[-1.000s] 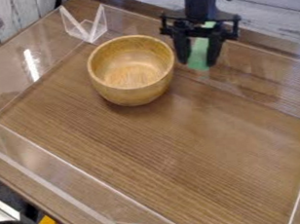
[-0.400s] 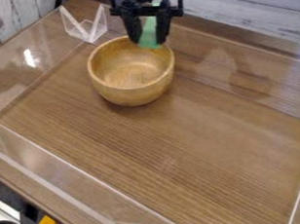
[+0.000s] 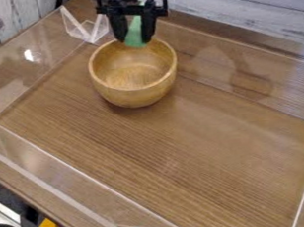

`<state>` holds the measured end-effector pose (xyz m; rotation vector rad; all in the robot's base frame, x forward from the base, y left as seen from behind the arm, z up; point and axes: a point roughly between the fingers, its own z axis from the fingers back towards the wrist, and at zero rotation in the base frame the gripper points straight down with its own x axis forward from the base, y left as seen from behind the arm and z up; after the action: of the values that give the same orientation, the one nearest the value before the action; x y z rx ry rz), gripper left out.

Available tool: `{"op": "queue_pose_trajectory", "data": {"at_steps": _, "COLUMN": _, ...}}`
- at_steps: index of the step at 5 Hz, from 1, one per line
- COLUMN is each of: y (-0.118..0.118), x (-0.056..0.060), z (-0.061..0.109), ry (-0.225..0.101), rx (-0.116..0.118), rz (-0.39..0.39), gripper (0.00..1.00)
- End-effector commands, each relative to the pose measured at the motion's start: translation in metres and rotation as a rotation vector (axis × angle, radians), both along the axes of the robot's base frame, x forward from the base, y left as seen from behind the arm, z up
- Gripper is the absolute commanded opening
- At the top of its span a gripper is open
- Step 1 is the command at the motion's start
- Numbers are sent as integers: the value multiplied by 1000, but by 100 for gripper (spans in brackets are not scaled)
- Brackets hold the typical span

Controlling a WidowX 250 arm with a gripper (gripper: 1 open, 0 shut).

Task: Put the green block in the brown bowl

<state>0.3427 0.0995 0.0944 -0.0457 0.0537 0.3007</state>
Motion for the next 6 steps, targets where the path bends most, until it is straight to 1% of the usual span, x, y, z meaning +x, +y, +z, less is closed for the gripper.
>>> {"op": "queue_pose_trajectory", "data": {"at_steps": 1, "y": 0, "x": 4, "z": 14, "ry": -48, "rx": 29, "rz": -35, "gripper": 0}}
{"op": "queue_pose_trajectory", "data": {"at_steps": 2, "y": -6, "x": 1, "z": 10, "ry": -36, "rx": 33, "rz": -77, "gripper": 0}}
{"op": "queue_pose_trajectory", "data": {"at_steps": 4, "y": 11, "x": -2, "z": 4, "ry": -15, "rx": 36, "rz": -71, "gripper": 0}}
{"op": "queue_pose_trajectory", "data": {"at_steps": 5, "y": 11, "x": -12, "z": -7, "ry": -8, "rx": 31, "rz": -29, "gripper": 0}}
{"op": "queue_pose_trajectory", "data": {"at_steps": 6, "y": 12, "x": -21, "z": -13, "ry": -11, "rx": 26, "rz": 15, "gripper": 0}}
